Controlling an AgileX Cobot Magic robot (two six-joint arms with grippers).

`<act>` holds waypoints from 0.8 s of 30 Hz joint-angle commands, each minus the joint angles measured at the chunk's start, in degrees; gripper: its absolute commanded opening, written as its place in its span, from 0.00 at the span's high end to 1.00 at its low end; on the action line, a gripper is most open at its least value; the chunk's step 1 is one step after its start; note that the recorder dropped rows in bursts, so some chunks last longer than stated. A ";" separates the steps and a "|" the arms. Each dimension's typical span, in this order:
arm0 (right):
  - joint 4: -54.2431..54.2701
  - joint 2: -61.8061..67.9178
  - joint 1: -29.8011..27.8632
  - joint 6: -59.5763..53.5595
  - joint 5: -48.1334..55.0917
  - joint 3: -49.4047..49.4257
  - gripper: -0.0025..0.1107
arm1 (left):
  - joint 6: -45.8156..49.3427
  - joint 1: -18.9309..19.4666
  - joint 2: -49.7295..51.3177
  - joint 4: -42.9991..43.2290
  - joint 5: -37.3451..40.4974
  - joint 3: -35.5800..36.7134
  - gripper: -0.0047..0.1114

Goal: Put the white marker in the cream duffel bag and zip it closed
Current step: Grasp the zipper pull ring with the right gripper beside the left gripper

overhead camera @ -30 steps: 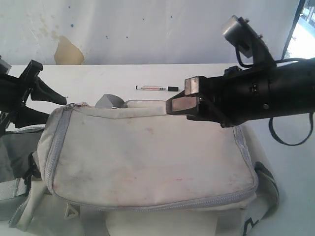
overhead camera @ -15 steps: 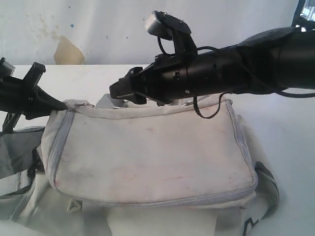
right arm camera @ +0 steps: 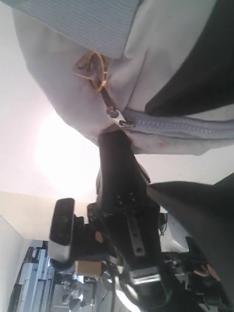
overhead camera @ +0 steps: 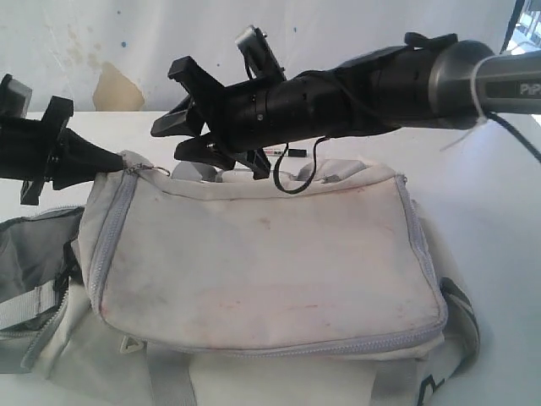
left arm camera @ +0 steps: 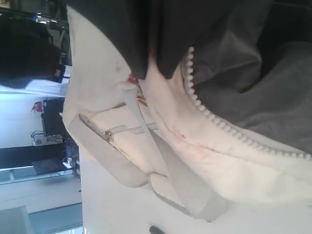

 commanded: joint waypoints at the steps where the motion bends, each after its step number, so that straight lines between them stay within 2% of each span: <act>1: 0.39 3.80 0.24 5.80 1.36 -4.01 0.60 | 6.34 0.09 -0.17 -2.08 1.76 -0.42 0.96; 4: 1.49 5.69 0.64 6.57 1.12 -5.74 0.60 | 9.12 0.09 -0.17 -3.64 2.04 -0.42 0.96; 11: 5.34 8.00 1.79 6.57 -1.01 -7.29 0.60 | 9.25 0.09 -0.17 -6.26 3.58 -0.42 0.96; 24: 5.34 11.30 2.39 8.81 -4.50 -7.32 0.60 | 9.25 0.09 -0.17 -8.20 5.59 -0.42 0.96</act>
